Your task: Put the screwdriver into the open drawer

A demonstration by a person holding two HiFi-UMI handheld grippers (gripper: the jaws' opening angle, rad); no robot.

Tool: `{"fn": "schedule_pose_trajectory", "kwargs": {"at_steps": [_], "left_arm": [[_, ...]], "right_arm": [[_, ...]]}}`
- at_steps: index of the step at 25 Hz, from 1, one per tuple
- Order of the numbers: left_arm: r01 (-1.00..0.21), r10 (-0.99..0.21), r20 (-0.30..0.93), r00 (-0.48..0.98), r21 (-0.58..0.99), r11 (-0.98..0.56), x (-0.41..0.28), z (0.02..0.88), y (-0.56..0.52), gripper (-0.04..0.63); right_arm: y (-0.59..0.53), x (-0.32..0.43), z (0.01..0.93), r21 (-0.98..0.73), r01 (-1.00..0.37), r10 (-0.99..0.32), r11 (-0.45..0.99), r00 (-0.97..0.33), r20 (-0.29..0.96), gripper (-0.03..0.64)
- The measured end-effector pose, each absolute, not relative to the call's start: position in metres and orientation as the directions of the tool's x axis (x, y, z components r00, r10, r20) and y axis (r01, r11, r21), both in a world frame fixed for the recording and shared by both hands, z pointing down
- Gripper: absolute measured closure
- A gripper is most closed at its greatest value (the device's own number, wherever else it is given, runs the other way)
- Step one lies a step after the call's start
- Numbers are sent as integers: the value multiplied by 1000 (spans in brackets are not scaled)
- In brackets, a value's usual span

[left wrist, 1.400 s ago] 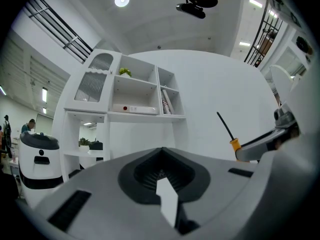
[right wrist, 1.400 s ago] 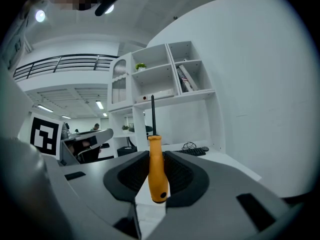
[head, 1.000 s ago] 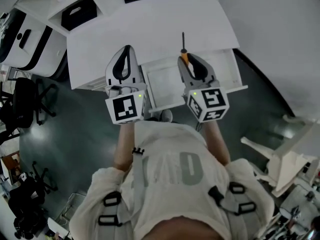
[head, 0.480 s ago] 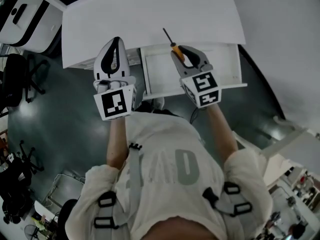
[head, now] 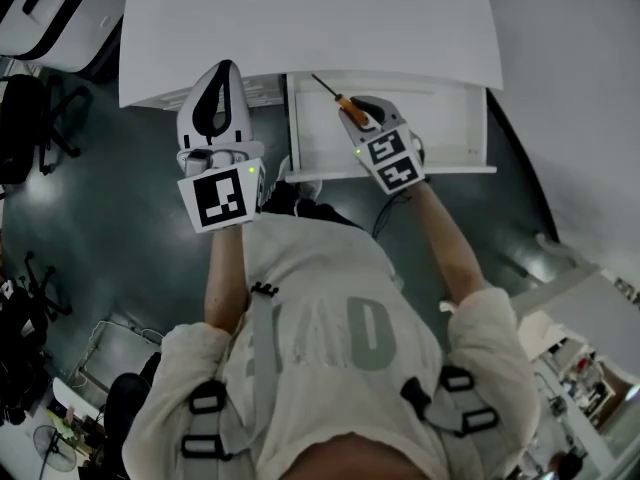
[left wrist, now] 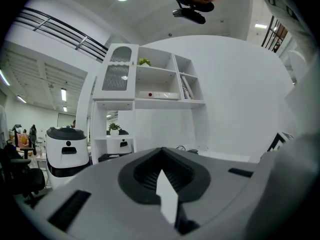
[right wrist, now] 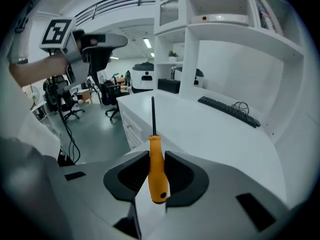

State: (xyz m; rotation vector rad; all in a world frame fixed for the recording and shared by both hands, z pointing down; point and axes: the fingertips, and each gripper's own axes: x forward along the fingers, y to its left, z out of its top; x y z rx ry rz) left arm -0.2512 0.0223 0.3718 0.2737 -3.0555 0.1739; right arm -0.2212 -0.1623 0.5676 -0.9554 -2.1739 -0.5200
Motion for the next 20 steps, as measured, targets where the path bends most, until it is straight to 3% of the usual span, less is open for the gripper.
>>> {"fn": "schedule_pose_trajectory", "kwargs": {"at_steps": [12,20], "left_arm": [[-132,-127,83,-988,-67,989,-250,381,43,591],[-86,-80,82,-993,-74,994,-244,389,57,591]], "right_arm": [[-176,-198,663,97,863,331,495,-291,898,525],[-177,-180,713,-4,892,248,451,-121,961,525]]}}
